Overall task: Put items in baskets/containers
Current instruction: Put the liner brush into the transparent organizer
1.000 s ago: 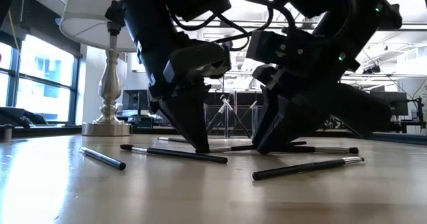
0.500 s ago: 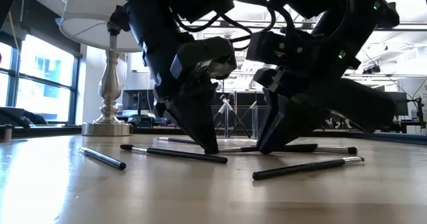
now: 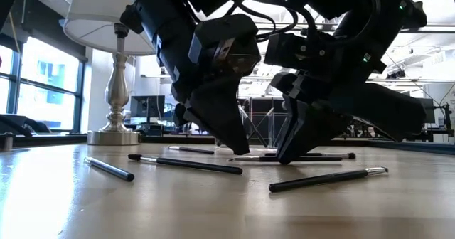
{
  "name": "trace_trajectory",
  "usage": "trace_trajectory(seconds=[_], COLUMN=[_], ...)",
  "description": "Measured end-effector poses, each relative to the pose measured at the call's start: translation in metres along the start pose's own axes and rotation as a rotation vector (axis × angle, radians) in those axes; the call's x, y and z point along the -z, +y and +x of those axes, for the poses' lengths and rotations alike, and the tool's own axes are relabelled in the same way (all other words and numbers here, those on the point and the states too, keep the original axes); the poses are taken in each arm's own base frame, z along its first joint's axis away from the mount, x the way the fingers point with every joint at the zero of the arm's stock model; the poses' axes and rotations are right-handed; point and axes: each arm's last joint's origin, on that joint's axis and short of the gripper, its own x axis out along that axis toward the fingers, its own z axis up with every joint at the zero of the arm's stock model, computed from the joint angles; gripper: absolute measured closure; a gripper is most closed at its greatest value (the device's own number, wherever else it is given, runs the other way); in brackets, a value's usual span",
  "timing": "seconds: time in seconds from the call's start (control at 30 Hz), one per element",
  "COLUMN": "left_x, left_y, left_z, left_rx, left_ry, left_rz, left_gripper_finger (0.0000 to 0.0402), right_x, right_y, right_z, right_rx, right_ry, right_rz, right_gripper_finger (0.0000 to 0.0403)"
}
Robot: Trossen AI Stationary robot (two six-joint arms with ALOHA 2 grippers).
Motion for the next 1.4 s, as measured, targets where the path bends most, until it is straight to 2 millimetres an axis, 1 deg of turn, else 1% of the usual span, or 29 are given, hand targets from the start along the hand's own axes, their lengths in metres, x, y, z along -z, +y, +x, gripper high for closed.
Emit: trace_trajectory(seconds=[0.1,0.5,0.87,1.4], left_x=[0.001,0.001,0.002,0.002], left_y=[0.001,0.001,0.001,0.001], left_z=[0.000,-0.001,-0.001,-0.001], left_rx=[-0.010,-0.014,-0.022,0.001], left_ry=[0.012,0.013,0.023,0.042], left_rz=[0.000,0.001,0.001,-0.005], left_gripper_finger=[0.0401,0.0401,0.0401,0.0401], right_x=[0.000,-0.001,-0.003,-0.005], right_y=[-0.001,-0.001,-0.006,-0.006], right_z=[-0.003,-0.006,-0.022,-0.023], right_rx=[-0.004,-0.024,-0.062,-0.070], right_ry=[0.002,-0.003,-0.021,-0.031], right_rz=[-0.001,0.001,0.007,0.019], right_gripper_finger=[0.0397,0.0399,0.0401,0.0401])
